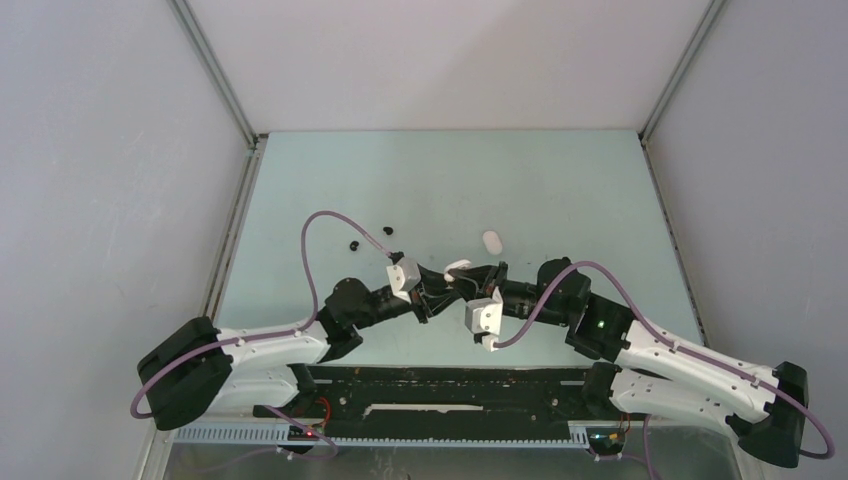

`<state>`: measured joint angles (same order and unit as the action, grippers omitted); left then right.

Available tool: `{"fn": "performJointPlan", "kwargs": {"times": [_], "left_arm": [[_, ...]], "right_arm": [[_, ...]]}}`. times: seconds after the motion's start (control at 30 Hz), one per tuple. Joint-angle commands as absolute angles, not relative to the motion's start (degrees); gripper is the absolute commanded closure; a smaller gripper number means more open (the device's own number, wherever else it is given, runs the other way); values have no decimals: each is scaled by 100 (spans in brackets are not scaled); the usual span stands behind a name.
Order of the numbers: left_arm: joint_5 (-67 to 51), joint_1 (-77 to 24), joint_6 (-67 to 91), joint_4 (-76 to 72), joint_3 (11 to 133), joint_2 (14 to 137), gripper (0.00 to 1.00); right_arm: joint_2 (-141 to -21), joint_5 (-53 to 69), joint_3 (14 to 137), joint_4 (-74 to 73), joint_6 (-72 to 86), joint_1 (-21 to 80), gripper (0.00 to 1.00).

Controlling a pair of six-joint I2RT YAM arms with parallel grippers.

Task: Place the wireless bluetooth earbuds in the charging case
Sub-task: Place the earbud in the charging case.

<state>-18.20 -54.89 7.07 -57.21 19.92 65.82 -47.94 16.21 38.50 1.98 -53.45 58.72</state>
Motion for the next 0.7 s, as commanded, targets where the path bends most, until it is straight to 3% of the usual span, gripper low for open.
{"fn": "performJointPlan", "kwargs": {"times": [0.0, 0.67], "left_arm": [[-1872, -5520, 635, -5930, 1925, 6426, 100], [-1755, -5520, 520, -5930, 1827, 6248, 100]], "right_arm": [[-4830, 1529, 3850, 226, -5378, 5828, 100], [-4928, 1369, 3609, 209, -5351, 5885, 100]]}}
